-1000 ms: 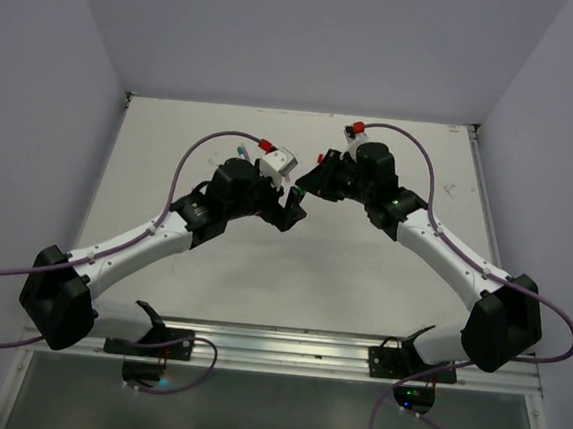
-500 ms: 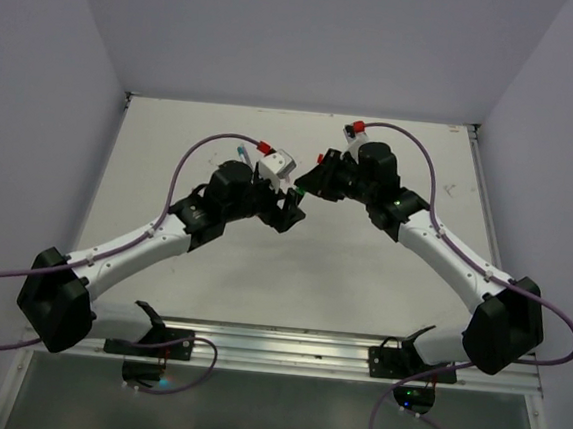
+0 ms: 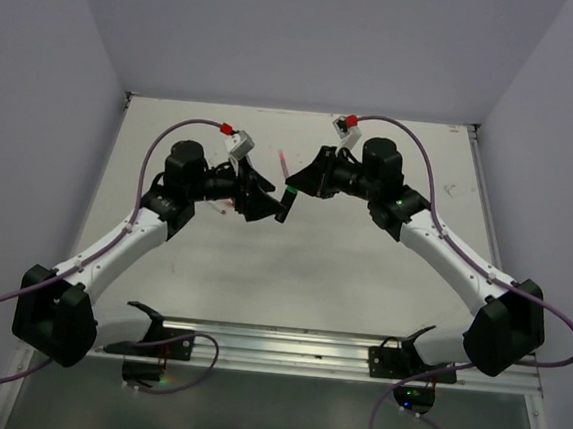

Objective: Open the pen caps

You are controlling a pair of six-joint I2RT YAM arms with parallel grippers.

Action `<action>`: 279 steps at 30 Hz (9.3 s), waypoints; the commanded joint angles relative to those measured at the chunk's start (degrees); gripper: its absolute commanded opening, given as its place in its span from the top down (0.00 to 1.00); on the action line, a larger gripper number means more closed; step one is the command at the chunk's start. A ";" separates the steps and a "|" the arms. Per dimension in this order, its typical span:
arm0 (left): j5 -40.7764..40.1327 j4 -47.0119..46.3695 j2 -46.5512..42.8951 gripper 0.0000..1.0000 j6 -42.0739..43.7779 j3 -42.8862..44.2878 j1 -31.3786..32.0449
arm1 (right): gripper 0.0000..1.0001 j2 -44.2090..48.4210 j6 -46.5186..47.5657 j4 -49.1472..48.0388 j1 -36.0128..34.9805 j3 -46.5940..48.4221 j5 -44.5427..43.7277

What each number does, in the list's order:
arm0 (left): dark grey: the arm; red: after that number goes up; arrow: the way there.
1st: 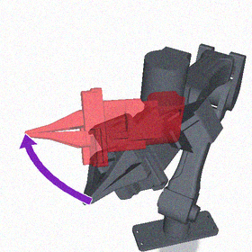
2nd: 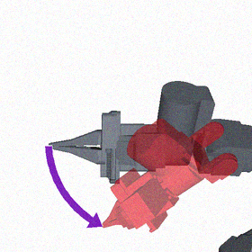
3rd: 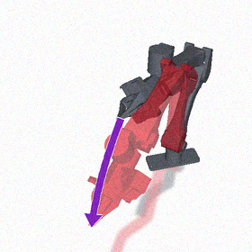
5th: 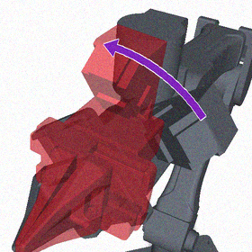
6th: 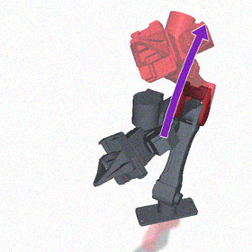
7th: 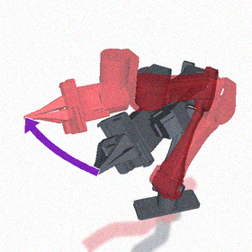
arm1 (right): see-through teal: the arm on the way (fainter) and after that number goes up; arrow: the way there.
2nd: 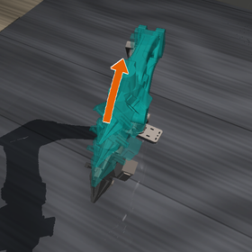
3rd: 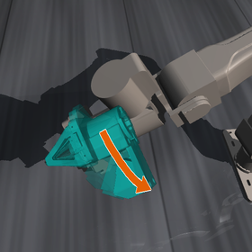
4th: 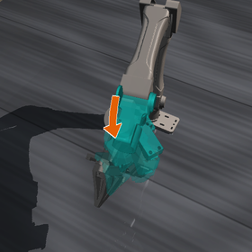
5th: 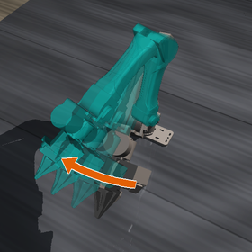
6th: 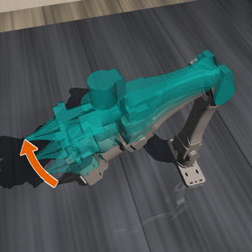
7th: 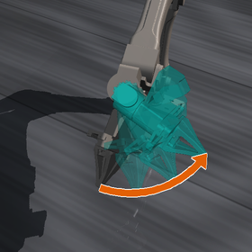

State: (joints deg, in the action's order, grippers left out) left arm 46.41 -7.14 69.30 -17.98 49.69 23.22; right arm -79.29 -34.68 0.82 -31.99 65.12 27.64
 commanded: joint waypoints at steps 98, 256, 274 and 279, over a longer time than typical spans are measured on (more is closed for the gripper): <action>5.97 -21.87 3.47 0.00 -16.56 -3.20 1.56 | 1.00 2.56 -2.85 -26.48 12.30 6.25 18.41; -2.64 -18.62 51.38 0.72 -23.86 10.78 14.74 | 1.00 -4.12 2.68 -11.28 25.48 -20.12 -5.76; -9.32 -11.68 49.53 0.32 -19.73 8.23 14.83 | 1.00 -9.39 2.51 -14.79 25.57 -21.18 -2.06; -14.14 -6.85 47.25 0.24 -17.19 8.40 14.66 | 1.00 -10.18 2.77 -14.62 25.48 -20.91 -2.59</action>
State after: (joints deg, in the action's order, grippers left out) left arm 41.30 -23.33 117.36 -40.18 59.35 38.06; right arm -88.95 -33.28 -11.55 -6.63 44.49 24.18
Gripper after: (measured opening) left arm 0.736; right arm 0.222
